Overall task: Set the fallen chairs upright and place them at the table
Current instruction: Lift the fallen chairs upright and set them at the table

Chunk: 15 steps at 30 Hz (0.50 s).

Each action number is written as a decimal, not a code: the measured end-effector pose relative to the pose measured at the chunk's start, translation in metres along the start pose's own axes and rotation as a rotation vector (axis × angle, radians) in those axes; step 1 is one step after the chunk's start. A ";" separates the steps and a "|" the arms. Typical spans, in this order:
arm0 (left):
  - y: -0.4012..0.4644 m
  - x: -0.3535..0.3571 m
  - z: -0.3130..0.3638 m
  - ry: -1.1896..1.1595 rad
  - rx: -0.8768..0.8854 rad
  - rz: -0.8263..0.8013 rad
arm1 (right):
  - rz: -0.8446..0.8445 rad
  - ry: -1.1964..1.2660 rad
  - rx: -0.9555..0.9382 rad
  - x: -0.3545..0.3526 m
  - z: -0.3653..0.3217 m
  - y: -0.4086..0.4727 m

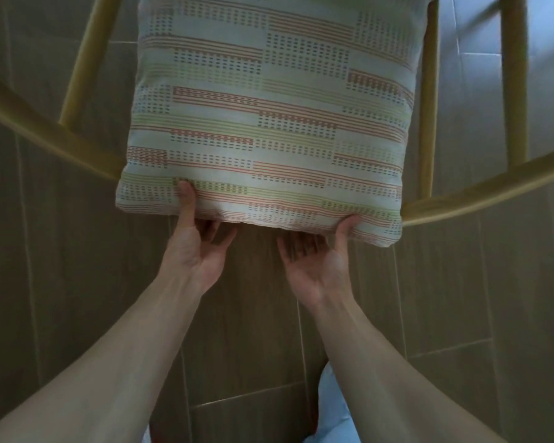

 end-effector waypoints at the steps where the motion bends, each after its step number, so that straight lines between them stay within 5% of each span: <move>1: 0.000 0.000 0.002 -0.011 -0.007 0.005 | 0.001 0.003 0.003 0.001 -0.001 -0.001; 15: -0.114 0.029 0.033 -0.093 0.034 0.047 | 0.136 -0.084 -0.020 0.025 -0.024 -0.122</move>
Point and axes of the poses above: each hand's wrist, its own y-axis towards the middle knuckle, its own x-axis out of the palm, z = x × y, the point moved 9 cm from there along y, towards the middle knuckle, and after that the axes turned 8 degrees about x, right-handed, at the moved point
